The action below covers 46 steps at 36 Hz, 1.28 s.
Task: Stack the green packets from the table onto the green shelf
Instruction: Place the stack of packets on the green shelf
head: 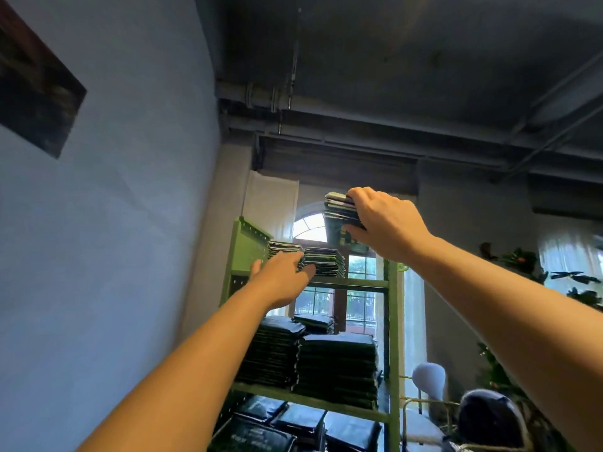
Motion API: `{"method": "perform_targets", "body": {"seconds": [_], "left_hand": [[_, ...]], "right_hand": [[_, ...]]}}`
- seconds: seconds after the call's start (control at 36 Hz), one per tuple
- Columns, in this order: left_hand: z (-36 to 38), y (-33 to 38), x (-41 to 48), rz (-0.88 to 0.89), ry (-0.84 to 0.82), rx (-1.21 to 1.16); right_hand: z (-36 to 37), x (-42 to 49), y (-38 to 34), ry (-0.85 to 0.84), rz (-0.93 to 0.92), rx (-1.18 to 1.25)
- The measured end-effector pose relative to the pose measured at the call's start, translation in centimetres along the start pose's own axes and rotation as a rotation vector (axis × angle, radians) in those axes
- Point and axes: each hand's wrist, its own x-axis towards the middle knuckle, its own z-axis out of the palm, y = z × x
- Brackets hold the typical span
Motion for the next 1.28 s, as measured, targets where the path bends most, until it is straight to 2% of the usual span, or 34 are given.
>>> {"method": "perform_targets", "body": {"seconds": [0.19,0.28,0.53,0.64,0.81,1.11,1.28], "left_hand": [[1.1,-1.4,0.0,-0.025,-0.105,0.126],[1.4,-1.6,-0.4,0.018,-0.067,0.197],[2.7,-2.0,-1.0,0.057,0.037,0.206],[2.7,-2.1,-1.0,0.062,0.039,0.178],[2.8,-2.1,-1.2,0.068,0.056,0.141],[3.0,-2.4,-1.2,0.078,0.057,0.117],[3.1,-2.7,-1.2,0.081,0.065,0.103]], "right_hand": [[2.7,2.2,-1.2,-0.122,-0.053,-0.221],[4.0,2.9,-1.2,-0.169,-0.014,-0.276],[7.7,2.3,-0.7,-0.359,0.063,-0.399],[8.6,2.0,-0.6,-0.502,0.08,-0.455],[8.7,2.8,-0.8,-0.516,0.075,-0.446],[9.3,3.0,-0.9,-0.662,0.292,-0.087],[9.8,2.6,-1.0,-0.639,0.228,-0.169]]}}
